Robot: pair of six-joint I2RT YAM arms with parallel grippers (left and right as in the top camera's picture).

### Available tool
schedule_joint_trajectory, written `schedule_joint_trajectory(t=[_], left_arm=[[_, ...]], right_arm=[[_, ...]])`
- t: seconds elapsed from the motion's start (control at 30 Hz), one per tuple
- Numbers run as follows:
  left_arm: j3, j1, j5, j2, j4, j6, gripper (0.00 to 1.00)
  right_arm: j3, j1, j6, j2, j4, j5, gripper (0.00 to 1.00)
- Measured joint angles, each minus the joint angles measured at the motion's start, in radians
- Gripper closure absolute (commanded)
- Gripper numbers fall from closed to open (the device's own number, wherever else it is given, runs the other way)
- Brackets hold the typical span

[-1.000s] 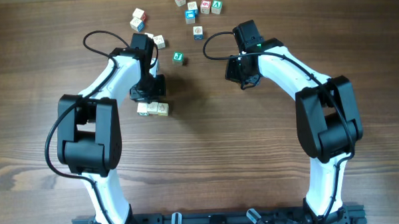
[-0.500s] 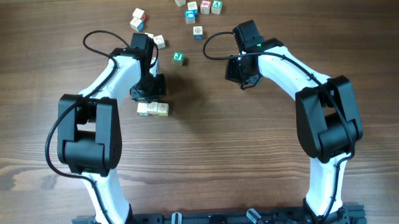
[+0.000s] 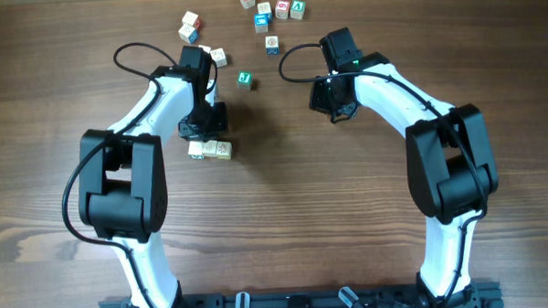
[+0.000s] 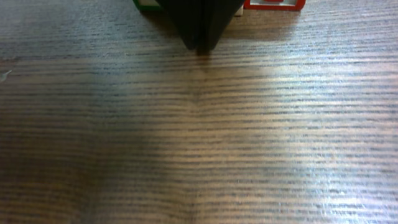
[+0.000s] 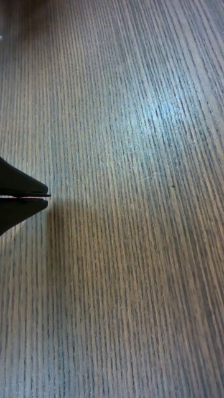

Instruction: Form a horizontal line

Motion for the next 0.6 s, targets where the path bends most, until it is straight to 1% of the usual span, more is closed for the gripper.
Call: schedule_joint_trajectory(t=[0.6], left_arm=[[0.0, 0.0, 0.0, 0.0, -0.013, 0.0, 0.96]], right_arm=[[0.0, 0.0, 0.0, 0.0, 0.0, 0.0, 0.95]])
